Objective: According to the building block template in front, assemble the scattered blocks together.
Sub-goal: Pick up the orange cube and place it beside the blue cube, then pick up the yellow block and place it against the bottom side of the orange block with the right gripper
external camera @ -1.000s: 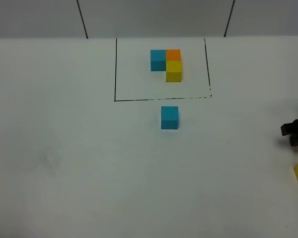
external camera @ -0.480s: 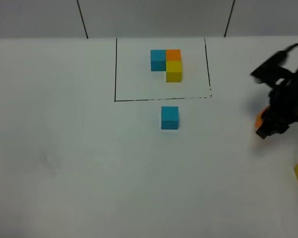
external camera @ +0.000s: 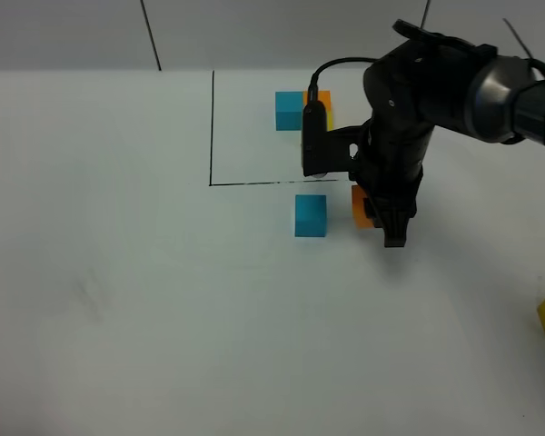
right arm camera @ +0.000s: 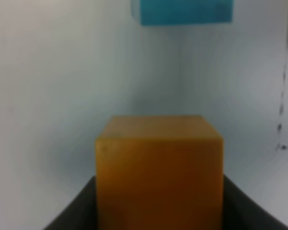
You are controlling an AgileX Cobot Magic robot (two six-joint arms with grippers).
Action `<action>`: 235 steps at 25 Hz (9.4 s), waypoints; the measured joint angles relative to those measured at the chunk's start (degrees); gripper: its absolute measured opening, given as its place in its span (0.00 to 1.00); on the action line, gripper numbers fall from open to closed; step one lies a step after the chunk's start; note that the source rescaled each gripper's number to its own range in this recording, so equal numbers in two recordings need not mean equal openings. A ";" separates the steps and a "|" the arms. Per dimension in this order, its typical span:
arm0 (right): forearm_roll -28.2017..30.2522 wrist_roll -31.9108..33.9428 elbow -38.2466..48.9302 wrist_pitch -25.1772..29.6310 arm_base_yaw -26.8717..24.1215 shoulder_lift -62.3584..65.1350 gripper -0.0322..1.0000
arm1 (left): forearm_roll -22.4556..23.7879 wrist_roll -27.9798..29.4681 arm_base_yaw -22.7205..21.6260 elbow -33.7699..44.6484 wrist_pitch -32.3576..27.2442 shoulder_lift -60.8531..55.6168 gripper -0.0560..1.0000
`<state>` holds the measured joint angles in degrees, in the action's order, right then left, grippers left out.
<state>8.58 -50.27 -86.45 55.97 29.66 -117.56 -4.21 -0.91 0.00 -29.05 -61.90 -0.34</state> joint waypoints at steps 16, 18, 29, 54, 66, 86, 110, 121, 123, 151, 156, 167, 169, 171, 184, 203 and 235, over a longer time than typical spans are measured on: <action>-4.50 -2.73 -6.70 0.88 -1.77 -8.23 0.04 | 0.00 0.00 0.00 0.00 0.00 0.00 0.62; -4.89 -2.78 -6.70 0.48 -2.11 -8.28 0.04 | 0.00 0.00 0.00 0.00 0.00 0.00 0.62; -8.58 -6.19 -5.50 -1.60 -4.44 -9.25 0.04 | 0.00 0.00 0.00 0.00 0.00 0.00 0.62; -11.83 -7.18 -5.50 -3.69 -4.41 -9.97 0.04 | 0.00 0.00 0.00 0.00 0.00 0.00 0.62; -12.53 -8.01 -5.50 -4.70 -3.72 -10.03 0.04 | 0.00 0.00 0.00 0.00 0.00 0.00 0.62; -12.81 -11.62 -5.50 -4.70 -3.72 -10.05 0.04 | 0.00 0.00 0.00 0.00 0.00 0.00 0.62; -11.97 26.43 2.15 1.40 -15.13 7.31 1.00 | 0.00 0.00 0.00 0.00 0.00 0.00 0.62; -8.99 48.25 42.91 -18.26 -33.72 37.10 1.00 | 0.00 0.00 0.00 0.00 0.00 0.00 0.62; -8.58 48.93 45.51 -18.29 -35.68 38.42 1.00 | 0.00 0.00 0.00 0.00 0.00 0.00 0.62; -9.31 46.70 50.60 -26.27 -38.13 25.71 0.76 | 0.00 0.00 0.00 0.00 0.00 0.00 0.62; -9.92 46.63 50.67 -26.28 -38.13 24.39 0.62 | 0.00 0.00 0.00 0.00 0.00 0.00 0.62; -11.50 47.90 50.78 -24.83 -37.48 24.05 0.04 | 0.00 0.00 0.00 0.00 0.00 0.00 0.62; -12.03 50.27 50.44 -22.55 -35.53 24.85 0.04 | 0.00 0.00 0.00 0.00 0.00 0.00 0.62; -12.14 54.37 49.60 -20.64 -31.87 26.70 0.04 | 0.00 0.00 0.00 0.00 0.00 0.00 0.62; -1.01 95.37 38.34 -18.98 1.63 22.29 0.04 | 0.00 0.00 0.00 0.00 0.00 0.00 0.62; 6.07 101.91 21.84 -20.64 7.76 4.34 0.04 | 0.00 0.00 0.00 0.00 0.00 0.00 0.62; 9.01 99.35 20.67 -24.20 9.48 3.22 0.04 | 0.00 0.00 0.00 0.05 0.00 0.00 0.62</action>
<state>17.59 49.08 -65.78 31.77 39.14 -114.34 -4.21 -0.91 0.00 -29.00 -61.90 -0.34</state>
